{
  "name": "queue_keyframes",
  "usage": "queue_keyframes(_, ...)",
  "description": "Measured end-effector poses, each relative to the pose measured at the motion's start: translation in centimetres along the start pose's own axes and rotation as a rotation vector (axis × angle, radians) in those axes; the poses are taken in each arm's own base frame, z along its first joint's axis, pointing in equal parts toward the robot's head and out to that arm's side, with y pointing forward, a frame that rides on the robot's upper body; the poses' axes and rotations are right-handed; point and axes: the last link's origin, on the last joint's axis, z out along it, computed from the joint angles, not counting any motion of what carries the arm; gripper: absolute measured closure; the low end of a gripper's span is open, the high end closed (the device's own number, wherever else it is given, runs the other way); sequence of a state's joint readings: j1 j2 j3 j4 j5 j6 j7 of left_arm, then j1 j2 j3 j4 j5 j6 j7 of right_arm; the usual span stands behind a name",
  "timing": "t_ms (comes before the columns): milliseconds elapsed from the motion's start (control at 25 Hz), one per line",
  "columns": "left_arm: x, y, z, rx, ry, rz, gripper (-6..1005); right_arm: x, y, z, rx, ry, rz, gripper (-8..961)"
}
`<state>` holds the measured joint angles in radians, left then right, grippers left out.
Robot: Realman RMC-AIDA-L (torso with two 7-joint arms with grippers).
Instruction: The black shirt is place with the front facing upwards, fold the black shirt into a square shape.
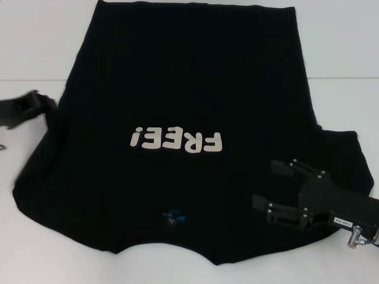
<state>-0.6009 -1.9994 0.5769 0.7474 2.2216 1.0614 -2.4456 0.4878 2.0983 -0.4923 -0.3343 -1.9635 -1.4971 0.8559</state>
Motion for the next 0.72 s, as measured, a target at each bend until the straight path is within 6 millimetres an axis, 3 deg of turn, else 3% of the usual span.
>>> queue_keyframes(400, -4.8, 1.8, 3.8, -0.067, -0.029, -0.099, 925, 0.0, 0.0, 0.0, 0.0, 0.0, 0.0, 24)
queue_keyframes(720, -6.1, 1.5, 3.8, -0.179, 0.08, -0.159, 781, 0.0, 0.0, 0.0, -0.001, 0.0, 0.002, 24)
